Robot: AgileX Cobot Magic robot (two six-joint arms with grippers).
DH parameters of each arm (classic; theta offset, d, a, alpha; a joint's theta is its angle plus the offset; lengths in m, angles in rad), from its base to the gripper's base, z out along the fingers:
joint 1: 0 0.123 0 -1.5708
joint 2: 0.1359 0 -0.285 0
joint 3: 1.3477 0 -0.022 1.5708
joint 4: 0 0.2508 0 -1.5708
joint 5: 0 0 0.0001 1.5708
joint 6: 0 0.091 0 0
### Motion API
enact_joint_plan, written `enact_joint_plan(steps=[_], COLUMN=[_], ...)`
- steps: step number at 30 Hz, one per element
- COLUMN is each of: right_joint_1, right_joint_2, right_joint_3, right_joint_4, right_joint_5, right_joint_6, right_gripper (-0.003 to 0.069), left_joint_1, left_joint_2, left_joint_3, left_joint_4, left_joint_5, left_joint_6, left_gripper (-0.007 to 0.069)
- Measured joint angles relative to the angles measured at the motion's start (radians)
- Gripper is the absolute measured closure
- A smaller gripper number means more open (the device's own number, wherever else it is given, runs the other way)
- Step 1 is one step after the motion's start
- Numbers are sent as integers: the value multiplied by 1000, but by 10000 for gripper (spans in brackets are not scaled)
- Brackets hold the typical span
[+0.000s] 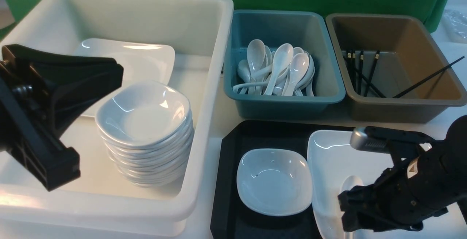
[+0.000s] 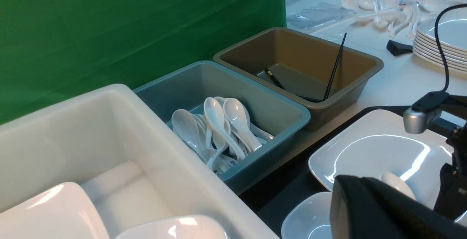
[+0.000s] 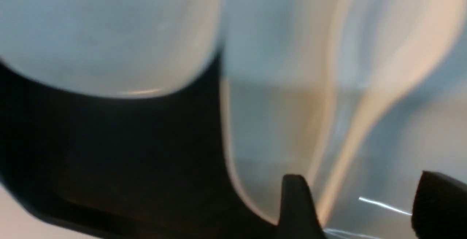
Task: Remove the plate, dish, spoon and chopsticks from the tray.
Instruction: Use the right arm to grab a soup spoon from the plate
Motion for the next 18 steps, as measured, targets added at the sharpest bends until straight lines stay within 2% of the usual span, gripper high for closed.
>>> enact_joint_plan(steps=[3,13,16,18], right_joint_1=[29,29,29,29], right_joint_2=[22,139,150,153], right_joint_3=[0,0,-3,-3], right_joint_4=[1,-39,-49,-52], right_joint_5=[-21,-117,-122,-126], right_joint_6=[20,58,54,41], right_gripper=[211,216,260,334], left_joint_1=[0,0,0,0], left_joint_2=[0,0,0,0], left_joint_3=[0,0,0,0], left_joint_4=[0,0,0,0], left_joint_5=[0,8,8,8], left_joint_6=[0,0,0,0], left_gripper=[617,617,617,617])
